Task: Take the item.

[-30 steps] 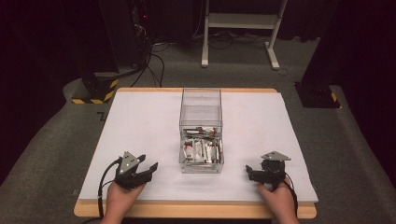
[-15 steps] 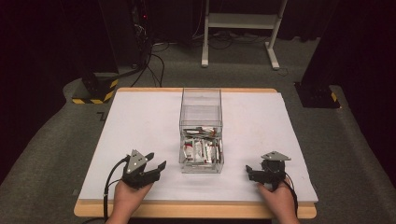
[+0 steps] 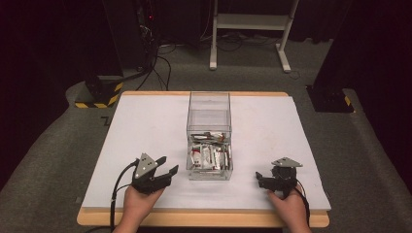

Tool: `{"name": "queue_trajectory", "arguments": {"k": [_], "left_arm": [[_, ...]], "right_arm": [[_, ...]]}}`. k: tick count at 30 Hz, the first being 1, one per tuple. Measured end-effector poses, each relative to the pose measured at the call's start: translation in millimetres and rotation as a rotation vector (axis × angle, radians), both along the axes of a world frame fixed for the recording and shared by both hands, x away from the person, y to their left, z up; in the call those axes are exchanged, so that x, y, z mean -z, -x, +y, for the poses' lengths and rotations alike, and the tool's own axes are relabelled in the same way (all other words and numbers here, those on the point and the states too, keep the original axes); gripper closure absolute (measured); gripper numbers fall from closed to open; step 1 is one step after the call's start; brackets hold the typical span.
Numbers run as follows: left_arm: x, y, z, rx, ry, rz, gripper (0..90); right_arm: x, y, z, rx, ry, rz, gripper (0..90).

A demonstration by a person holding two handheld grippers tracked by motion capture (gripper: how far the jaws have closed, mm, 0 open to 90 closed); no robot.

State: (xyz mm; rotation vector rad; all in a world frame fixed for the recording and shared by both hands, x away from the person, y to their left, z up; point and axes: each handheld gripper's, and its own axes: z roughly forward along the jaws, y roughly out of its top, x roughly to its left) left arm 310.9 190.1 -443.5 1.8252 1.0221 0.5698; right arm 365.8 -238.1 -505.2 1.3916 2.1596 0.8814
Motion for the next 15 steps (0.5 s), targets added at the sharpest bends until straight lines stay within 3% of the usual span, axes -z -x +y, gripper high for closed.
{"name": "queue_trajectory", "arguments": {"k": [8, 15], "left_arm": [[-4.0, -2.9, -4.5, 0.012, 0.025, -0.008, 43.6], [-7.9, -5.1, -12.1, 0.031, 0.02, -0.023, 45.0]], "right_arm": [[0.0, 0.0, -0.1, 0.0, -0.002, 0.0, 9.2], [-0.1, 0.1, 0.0, 0.0, -0.001, 0.0, 9.2]]}}
